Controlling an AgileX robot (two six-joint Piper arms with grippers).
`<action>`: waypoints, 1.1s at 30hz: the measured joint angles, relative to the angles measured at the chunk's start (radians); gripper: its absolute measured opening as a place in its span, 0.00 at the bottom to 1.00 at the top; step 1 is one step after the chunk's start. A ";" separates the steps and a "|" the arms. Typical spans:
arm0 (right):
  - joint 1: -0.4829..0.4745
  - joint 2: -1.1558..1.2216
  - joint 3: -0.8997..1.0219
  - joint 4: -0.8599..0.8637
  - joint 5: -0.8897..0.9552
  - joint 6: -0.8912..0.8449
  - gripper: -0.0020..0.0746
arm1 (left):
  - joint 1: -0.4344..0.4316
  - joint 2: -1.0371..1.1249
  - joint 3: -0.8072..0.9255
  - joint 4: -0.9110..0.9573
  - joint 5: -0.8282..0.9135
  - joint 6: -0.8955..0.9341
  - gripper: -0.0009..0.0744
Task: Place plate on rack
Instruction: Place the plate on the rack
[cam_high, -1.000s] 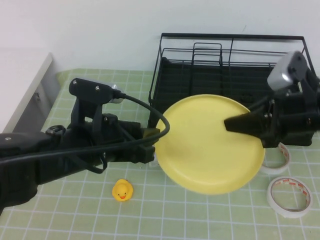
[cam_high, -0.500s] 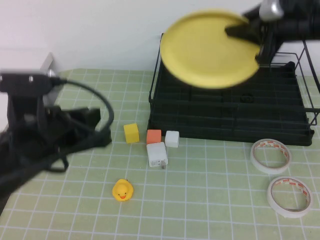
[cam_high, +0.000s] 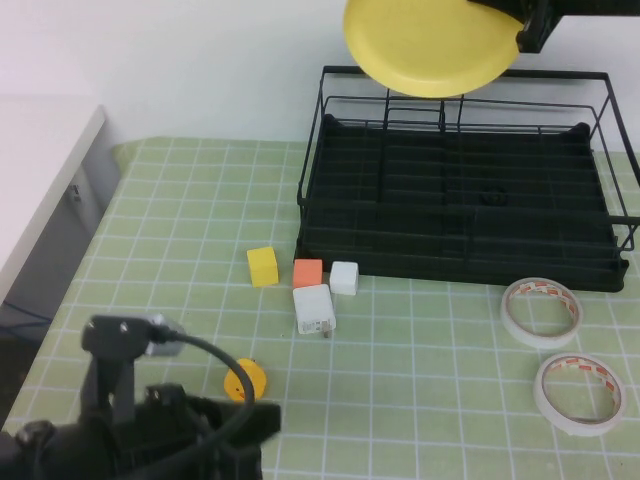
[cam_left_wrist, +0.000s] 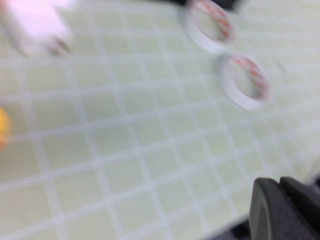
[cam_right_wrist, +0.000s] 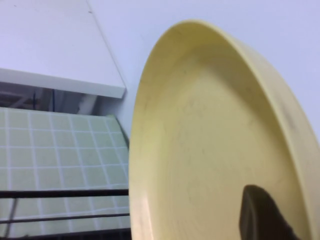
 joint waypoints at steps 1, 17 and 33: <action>0.000 0.032 -0.038 0.002 0.000 0.004 0.19 | 0.000 0.000 0.008 0.002 0.036 -0.003 0.01; 0.000 0.341 -0.209 0.106 -0.131 -0.120 0.19 | 0.000 0.000 0.021 0.017 0.199 -0.013 0.01; 0.000 0.371 -0.211 0.130 -0.110 -0.149 0.19 | 0.000 0.000 0.021 0.021 0.201 -0.013 0.01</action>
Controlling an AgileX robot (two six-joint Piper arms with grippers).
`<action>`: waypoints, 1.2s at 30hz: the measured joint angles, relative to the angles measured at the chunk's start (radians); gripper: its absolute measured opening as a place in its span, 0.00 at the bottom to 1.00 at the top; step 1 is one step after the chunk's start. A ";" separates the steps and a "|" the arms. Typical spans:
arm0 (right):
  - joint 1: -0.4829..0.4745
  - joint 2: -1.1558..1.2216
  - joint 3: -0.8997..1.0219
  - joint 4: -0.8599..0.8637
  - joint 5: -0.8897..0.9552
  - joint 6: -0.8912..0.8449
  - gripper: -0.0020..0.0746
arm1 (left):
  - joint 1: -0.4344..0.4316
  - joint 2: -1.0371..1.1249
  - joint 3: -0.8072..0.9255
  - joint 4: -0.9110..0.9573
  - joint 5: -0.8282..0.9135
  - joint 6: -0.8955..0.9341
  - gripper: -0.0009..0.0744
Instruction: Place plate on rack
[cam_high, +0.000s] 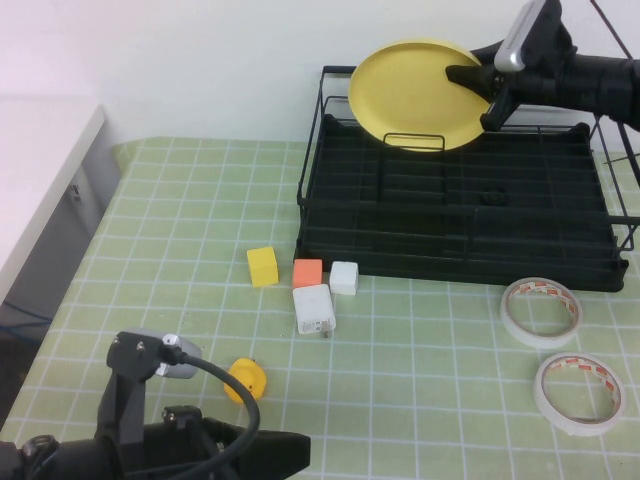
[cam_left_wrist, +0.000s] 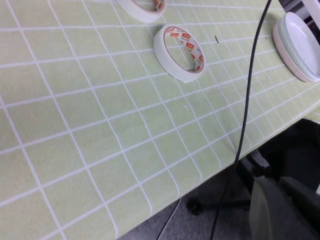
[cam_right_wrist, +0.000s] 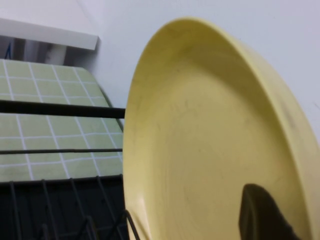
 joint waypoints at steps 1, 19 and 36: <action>0.000 0.000 0.000 0.000 0.000 0.002 0.19 | 0.000 0.000 0.000 0.000 0.002 0.000 0.01; -0.024 -0.041 0.000 -0.005 -0.035 0.273 0.62 | 0.000 -0.001 0.000 0.000 0.026 0.000 0.01; -0.149 -0.318 -0.001 -0.102 0.417 0.697 0.09 | 0.000 -0.303 0.021 0.037 -0.371 0.002 0.01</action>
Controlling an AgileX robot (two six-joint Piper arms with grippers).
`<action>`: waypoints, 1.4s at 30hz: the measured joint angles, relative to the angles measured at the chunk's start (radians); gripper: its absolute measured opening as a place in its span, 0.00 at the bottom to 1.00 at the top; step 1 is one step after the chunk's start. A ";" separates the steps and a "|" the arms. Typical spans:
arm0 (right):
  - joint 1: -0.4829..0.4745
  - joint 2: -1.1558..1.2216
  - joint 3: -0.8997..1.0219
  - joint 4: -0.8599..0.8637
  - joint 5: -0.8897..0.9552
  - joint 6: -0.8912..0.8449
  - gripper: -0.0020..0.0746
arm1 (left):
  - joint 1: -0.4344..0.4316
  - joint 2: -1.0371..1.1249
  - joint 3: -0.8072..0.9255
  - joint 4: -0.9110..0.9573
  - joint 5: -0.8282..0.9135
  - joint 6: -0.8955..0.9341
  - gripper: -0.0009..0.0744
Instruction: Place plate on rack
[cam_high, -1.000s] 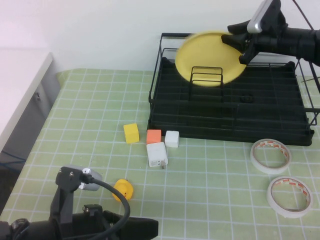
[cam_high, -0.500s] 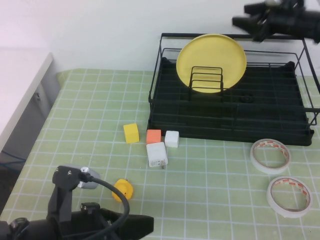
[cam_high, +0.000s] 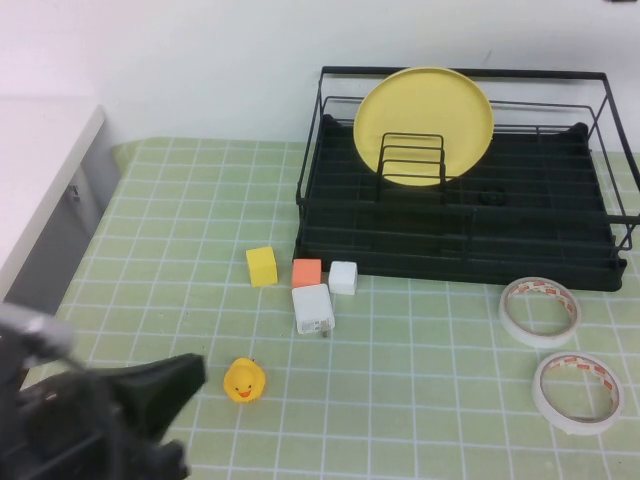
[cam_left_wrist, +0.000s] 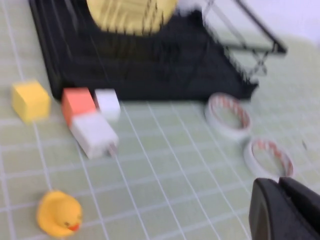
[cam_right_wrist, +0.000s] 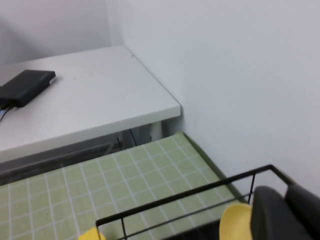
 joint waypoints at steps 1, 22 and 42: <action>-0.002 -0.014 0.000 -0.018 0.001 0.032 0.07 | 0.000 -0.042 0.014 0.000 -0.014 0.000 0.01; 0.361 -0.339 0.000 -0.291 0.013 0.223 0.04 | 0.000 -0.604 0.193 -0.075 -0.371 0.002 0.01; 0.610 -0.571 0.054 -0.553 0.013 0.380 0.04 | 0.000 -0.604 0.196 -0.081 -0.378 0.000 0.01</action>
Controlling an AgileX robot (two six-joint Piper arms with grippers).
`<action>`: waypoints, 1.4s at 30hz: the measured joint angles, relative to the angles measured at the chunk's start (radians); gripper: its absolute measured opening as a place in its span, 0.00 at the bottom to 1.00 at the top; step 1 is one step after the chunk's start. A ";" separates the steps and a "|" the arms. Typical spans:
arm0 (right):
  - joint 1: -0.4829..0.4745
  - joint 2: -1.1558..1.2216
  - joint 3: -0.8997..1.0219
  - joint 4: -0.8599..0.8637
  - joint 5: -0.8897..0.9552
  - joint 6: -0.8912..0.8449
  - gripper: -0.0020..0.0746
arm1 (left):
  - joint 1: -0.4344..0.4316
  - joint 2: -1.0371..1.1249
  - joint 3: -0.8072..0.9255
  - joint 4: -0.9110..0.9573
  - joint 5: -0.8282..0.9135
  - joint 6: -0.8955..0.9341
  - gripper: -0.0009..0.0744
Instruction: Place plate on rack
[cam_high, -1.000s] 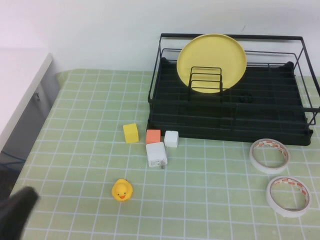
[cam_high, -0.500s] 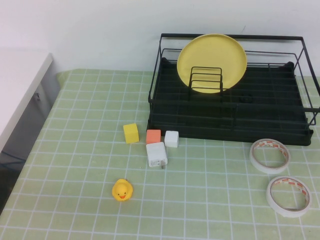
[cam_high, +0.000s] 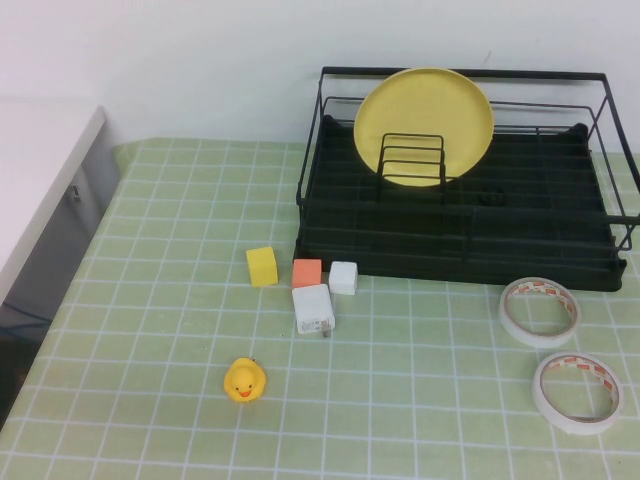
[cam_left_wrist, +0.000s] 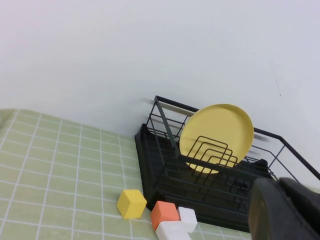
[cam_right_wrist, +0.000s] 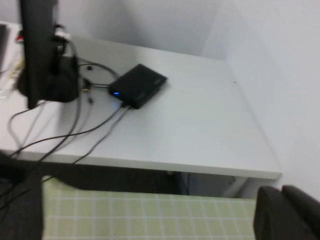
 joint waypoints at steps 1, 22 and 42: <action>0.023 -0.020 0.026 -0.009 0.000 -0.002 0.04 | 0.000 0.000 0.000 0.000 0.000 0.000 0.01; 0.180 -0.703 1.079 -0.069 -0.381 -0.206 0.04 | 0.000 0.000 0.000 0.000 0.000 0.000 0.01; 0.180 -1.410 1.945 -0.504 -0.835 0.205 0.04 | 0.000 0.000 0.000 0.000 -0.002 0.000 0.01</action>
